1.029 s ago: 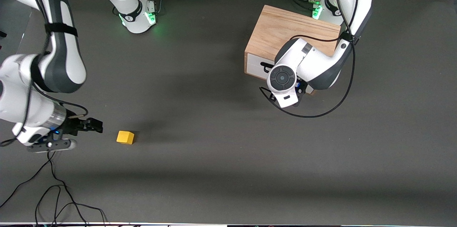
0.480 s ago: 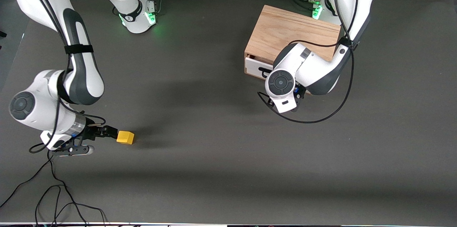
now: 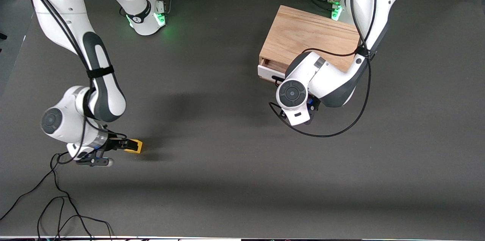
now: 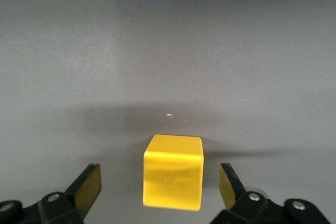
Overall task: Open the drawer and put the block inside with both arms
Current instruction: 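Pull the drawer open with the left gripper while the right gripper reaches the cube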
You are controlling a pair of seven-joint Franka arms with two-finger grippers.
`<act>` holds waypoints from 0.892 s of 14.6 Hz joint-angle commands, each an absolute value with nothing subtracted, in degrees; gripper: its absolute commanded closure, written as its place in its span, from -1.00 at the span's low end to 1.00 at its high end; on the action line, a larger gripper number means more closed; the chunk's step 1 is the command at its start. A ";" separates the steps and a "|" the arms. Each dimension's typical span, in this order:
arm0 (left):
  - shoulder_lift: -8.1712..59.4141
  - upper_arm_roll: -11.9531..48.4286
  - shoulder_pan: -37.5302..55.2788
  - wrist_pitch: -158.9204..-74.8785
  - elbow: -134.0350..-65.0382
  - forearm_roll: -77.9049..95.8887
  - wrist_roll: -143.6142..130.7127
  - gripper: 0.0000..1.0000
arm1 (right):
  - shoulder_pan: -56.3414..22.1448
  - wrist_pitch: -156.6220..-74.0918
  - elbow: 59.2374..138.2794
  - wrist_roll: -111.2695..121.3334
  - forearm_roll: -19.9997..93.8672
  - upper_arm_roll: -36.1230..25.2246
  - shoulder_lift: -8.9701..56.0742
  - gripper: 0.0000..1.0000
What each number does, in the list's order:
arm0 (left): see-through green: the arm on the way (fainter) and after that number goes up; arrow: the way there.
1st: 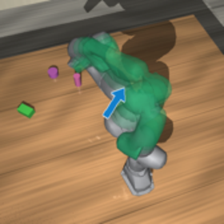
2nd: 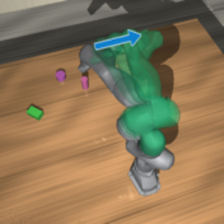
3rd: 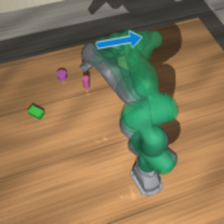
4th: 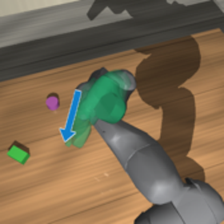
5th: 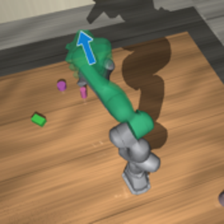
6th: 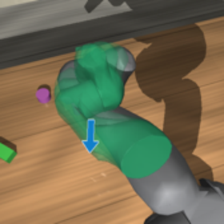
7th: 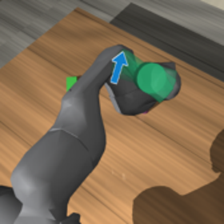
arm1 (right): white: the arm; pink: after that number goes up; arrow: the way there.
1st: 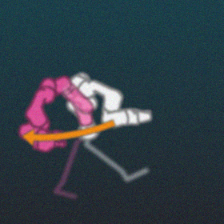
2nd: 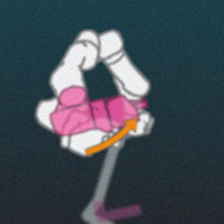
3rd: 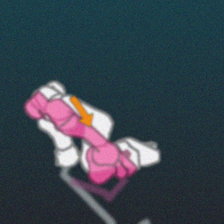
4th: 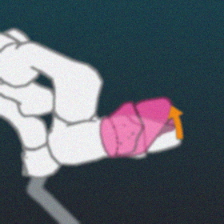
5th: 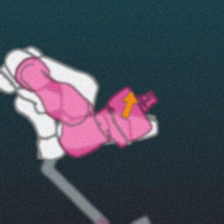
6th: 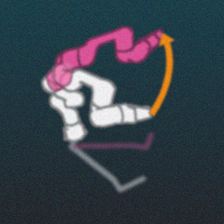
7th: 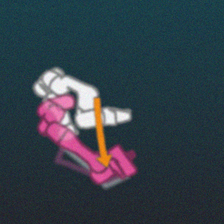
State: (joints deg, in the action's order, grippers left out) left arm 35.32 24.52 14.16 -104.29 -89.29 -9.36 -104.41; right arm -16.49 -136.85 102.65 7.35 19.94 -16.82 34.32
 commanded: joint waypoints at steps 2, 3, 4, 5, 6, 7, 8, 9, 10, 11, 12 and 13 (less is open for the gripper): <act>41.13 22.60 16.26 -115.30 -81.74 -11.51 -105.64 -1.00 | -18.80 -145.00 108.18 8.70 21.53 -17.23 34.10 -1.00; 41.13 22.33 16.43 -116.10 -81.65 -11.51 -105.64 -1.00 | -18.90 -146.06 108.80 8.70 21.53 -17.23 34.28 -1.00; 41.13 22.24 16.61 -116.80 -81.48 -11.51 -105.64 -1.00 | -18.98 -146.34 108.90 8.61 21.53 -17.23 34.71 -1.00; 41.13 22.15 16.70 -117.42 -81.30 -11.51 -105.64 -1.00 | -18.98 -146.42 108.90 8.61 21.53 -17.23 34.89 -1.00; 41.13 22.06 16.70 -117.60 -81.21 -11.51 -105.73 -1.00 | -18.98 -146.69 108.90 8.70 21.53 -17.23 34.98 -1.00; 41.13 21.45 16.87 -118.29 -80.86 -11.51 -105.73 -1.00 | -18.98 -147.12 108.90 8.70 21.45 -17.23 35.07 -1.00; 41.13 21.18 17.40 -118.91 -80.77 -11.51 -105.65 -1.00 | -18.98 -147.22 108.72 8.79 21.10 -17.23 35.42 -1.00; 41.13 20.40 17.66 -119.61 -80.60 -11.51 -105.73 -1.00 | -18.90 -147.56 108.72 8.79 21.09 -17.23 35.59 -1.00; 41.13 20.13 18.01 -120.05 -80.33 -11.51 -105.65 -1.00 | -18.90 -147.66 108.72 8.79 21.09 -17.23 35.60 -1.00; 41.13 19.95 18.28 -120.41 -80.07 -11.51 -105.64 -1.00 | -18.90 -147.66 108.63 8.79 21.09 -17.23 35.60 -1.00; 41.13 19.26 18.54 -121.11 -79.98 -11.51 -105.64 -1.00 | -18.90 -147.66 108.63 8.79 21.01 -17.23 35.60 -0.99; 41.13 19.16 18.81 -121.64 -79.81 -11.51 -105.64 -1.00 | -18.90 -147.66 108.63 8.79 21.01 -17.31 35.60 -0.99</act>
